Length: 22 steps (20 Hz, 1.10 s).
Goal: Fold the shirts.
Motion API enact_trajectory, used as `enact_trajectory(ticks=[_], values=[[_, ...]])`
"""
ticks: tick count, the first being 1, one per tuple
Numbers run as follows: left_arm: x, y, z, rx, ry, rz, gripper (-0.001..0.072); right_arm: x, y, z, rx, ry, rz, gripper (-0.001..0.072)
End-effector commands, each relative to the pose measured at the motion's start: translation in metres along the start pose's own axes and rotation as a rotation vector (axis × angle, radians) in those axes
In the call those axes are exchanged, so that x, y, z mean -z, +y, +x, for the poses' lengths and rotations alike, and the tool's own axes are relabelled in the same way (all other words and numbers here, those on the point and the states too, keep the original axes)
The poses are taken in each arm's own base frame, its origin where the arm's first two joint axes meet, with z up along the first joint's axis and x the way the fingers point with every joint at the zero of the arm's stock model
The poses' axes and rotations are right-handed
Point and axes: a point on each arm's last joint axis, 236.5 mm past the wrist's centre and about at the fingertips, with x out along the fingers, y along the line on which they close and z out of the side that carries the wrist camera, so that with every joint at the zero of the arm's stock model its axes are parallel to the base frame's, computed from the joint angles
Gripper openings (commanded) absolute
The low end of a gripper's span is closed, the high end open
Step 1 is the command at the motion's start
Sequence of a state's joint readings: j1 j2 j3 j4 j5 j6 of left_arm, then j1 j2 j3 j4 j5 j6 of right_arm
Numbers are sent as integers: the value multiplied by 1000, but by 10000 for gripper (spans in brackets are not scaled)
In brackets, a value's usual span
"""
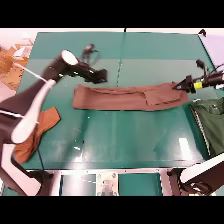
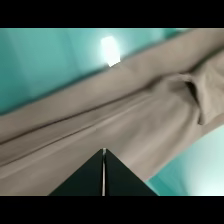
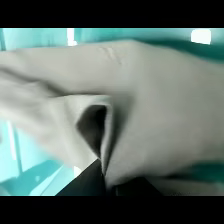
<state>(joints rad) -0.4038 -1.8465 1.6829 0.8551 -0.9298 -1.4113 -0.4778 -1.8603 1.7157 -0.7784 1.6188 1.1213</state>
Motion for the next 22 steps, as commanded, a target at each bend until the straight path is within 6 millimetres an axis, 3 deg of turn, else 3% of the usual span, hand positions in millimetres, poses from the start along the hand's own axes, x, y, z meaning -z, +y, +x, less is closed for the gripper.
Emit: enact_trajectory(ticks=[1, 4, 6, 9, 11, 13, 16, 19, 22], values=[[33, -51, 80, 53, -8, 36, 23, 6, 88, -30, -14, 15, -146, 14], [63, -74, 122, 95, 11, 0, 23, 13, 155, -40, 4, -10, -271, 14], [71, -83, 135, 114, 10, -24, 23, 22, 183, -34, 1, 4, -330, 15], [71, -79, 137, 118, 17, -40, 24, 29, 200, -21, -12, 36, -369, 14], [76, -76, 127, 130, 77, -25, 24, 30, 205, -18, -14, 40, -369, 14], [74, -75, 98, 180, 191, 19, 24, 30, 205, -19, -14, 38, -355, 15], [51, -42, 18, 152, 344, 94, 22, 33, 215, -12, -29, 52, -341, 15], [28, 40, -70, -158, 396, 101, 22, 39, 248, 17, -50, 71, -363, 15], [23, 129, -167, -519, 383, 56, 23, 43, 307, 71, -96, 34, -410, 15]])
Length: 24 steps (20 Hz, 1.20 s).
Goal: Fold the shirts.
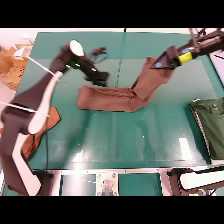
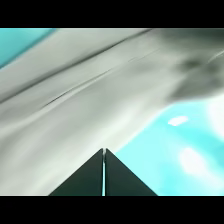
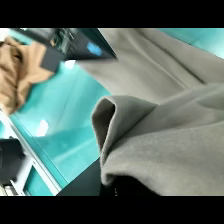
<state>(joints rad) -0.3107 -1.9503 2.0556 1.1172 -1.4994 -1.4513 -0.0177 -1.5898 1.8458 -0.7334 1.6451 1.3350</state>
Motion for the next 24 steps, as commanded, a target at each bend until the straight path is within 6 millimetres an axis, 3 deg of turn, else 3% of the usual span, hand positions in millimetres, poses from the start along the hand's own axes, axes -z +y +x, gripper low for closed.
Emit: enact_trajectory(ticks=[1, 3, 5, 6, 7, 8, 9, 10, 11, 14, 16, 19, 20, 21, 22, 24], values=[[55, 119, -95, -399, 92, -147, 23, -26, 58, 64, -40, -71, -51, 15], [70, 144, -125, -445, 82, -220, 23, -35, 94, 128, -74, -113, -96, 15], [78, 158, -141, -447, 69, -257, 24, -31, 120, 209, -99, -121, -114, 16], [83, 163, -147, -448, 71, -267, 23, -27, 129, 253, -108, -139, -110, 93], [88, 167, -151, -446, 84, -270, 24, -21, 139, 298, -127, -168, -86, 322], [93, 170, -153, -445, 95, -284, 24, -13, 145, 331, -133, -183, -69, 470], [96, 173, -156, -443, 101, -279, 24, -5, 143, 349, -125, -179, -65, 471], [98, 177, -158, -444, 101, -281, 24, -4, 135, 349, -114, -161, -52, 463], [98, 179, -159, -445, 100, -282, 24, -9, 122, 332, -102, -138, -36, 384], [95, 179, -158, -439, 89, -266, 24, -41, 68, 238, -80, -117, 32, 354], [91, 180, -158, -436, 70, -261, 24, -49, 15, 171, -12, -110, 96, 353], [91, 179, -157, -434, 72, -261, 24, -18, -90, 96, 218, -42, 233, 356], [91, 179, -157, -434, 72, -261, 24, -3, -117, 85, 241, -30, 301, 416], [91, 179, -158, -434, 71, -261, 24, 13, -138, 83, 243, -16, 373, 538], [91, 179, -157, -433, 72, -261, 24, 33, -159, 90, 243, 5, 446, 574], [91, 179, -157, -434, 71, -262, 24, 64, -177, 119, 191, 24, 546, 575]])
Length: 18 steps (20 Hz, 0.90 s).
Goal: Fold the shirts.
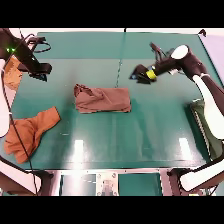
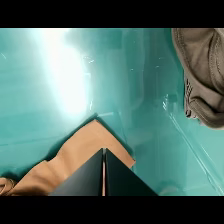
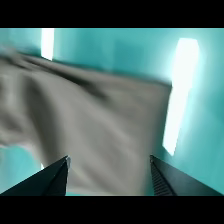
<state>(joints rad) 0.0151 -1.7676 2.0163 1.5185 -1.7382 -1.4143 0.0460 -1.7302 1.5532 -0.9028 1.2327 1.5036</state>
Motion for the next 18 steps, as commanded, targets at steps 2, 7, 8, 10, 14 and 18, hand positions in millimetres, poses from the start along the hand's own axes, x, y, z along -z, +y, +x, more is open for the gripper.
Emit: enact_trajectory(ticks=[2, 7, 8, 10, 14, 18], values=[[-2, 0, 0, 2, -11, 0, 24, 43, -48, 49, -82, 75, 187, 574], [-5, -1, 0, 5, -19, -2, 23, 69, 26, 120, -303, 142, 175, 570], [-4, -1, 0, 5, -19, -3, 24, 71, 41, 127, -331, 139, 173, 506], [-4, -1, 0, 5, -19, -2, 24, 69, 69, 123, -400, 135, 124, 46], [-4, -1, 0, 6, -19, -2, 23, 11, 132, 34, -502, -12, -22, 14], [-4, -2, 0, 10, -19, -3, 24, -57, 143, -129, -440, -314, -111, 15]])
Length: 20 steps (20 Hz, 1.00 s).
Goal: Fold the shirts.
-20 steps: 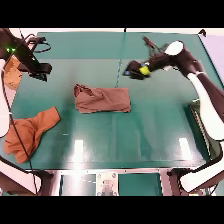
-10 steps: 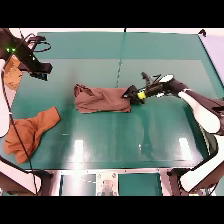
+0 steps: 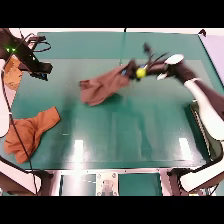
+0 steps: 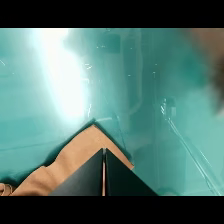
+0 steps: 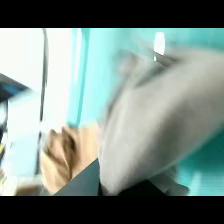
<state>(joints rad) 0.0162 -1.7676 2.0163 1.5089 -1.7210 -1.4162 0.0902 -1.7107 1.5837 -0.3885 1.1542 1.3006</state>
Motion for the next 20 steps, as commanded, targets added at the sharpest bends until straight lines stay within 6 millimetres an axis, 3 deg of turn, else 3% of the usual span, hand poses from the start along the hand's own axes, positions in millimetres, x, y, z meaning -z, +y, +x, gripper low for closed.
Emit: enact_trajectory(ticks=[1, 4, 7, 9, 12, 14, 16, 19, 20], values=[[0, -2, 0, 8, -2, -4, 24, -61, 48, -114, 93, -195, -74, 14], [-1, -7, 0, 28, -5, -4, 24, -83, 18, -231, 311, -322, -37, 15], [-2, -9, 0, 36, -7, -5, 24, -88, -15, -339, 465, -487, 39, 14], [-2, -11, 0, 46, -8, -12, 24, -80, -43, -408, 585, -600, 103, 14], [-4, -20, -1, 84, -18, -6, 23, -36, -94, -489, 767, -654, 280, 14], [-6, -24, -1, 101, -26, -4, 24, 4, -122, -527, 898, -641, 411, 14], [-6, -25, -1, 106, -26, -7, 24, 42, -135, -553, 1007, -620, 535, 13], [-6, -30, -2, 127, -27, -4, 24, 89, -136, -567, 1105, -571, 680, 13], [-7, -34, -3, 143, -29, -2, 24, 114, -138, -569, 1154, -525, 764, 13]])
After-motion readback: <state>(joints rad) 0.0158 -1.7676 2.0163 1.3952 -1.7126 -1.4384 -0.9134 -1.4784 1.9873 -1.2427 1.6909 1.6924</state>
